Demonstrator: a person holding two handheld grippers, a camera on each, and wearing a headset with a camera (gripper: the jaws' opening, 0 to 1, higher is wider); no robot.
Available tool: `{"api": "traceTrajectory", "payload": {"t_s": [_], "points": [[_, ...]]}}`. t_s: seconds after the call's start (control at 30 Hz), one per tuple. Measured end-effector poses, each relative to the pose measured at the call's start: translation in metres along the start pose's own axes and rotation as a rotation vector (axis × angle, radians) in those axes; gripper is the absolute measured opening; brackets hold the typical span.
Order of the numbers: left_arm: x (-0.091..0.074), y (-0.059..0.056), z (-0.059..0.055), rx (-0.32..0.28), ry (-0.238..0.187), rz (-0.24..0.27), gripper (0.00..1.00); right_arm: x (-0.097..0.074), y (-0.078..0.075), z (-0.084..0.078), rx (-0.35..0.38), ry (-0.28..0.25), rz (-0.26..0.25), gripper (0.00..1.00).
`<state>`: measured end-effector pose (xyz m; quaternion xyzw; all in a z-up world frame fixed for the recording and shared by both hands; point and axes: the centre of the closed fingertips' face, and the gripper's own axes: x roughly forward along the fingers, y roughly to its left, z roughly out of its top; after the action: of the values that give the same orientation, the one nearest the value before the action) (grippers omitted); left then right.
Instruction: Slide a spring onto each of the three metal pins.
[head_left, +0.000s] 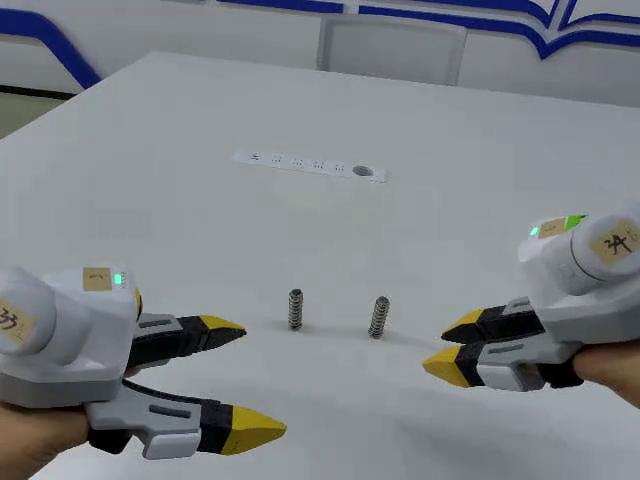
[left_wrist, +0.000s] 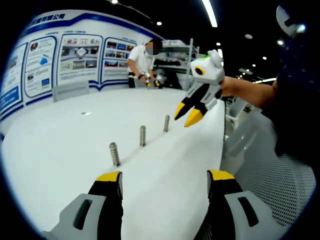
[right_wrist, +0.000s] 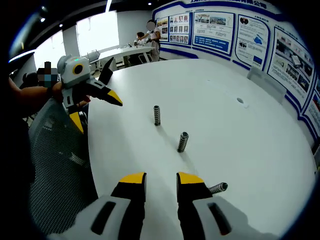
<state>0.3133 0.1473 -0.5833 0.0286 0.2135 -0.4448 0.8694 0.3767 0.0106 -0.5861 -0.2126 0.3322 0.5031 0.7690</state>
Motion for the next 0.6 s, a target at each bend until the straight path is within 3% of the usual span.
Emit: {"api": "traceTrajectory", "payload": {"t_s": [0.6], "points": [[0.000, 0.003, -0.001, -0.017, -0.005, 0.008, 0.72, -0.029, -0.025, -0.037, 0.128, -0.055, -0.092, 0.26]]}}
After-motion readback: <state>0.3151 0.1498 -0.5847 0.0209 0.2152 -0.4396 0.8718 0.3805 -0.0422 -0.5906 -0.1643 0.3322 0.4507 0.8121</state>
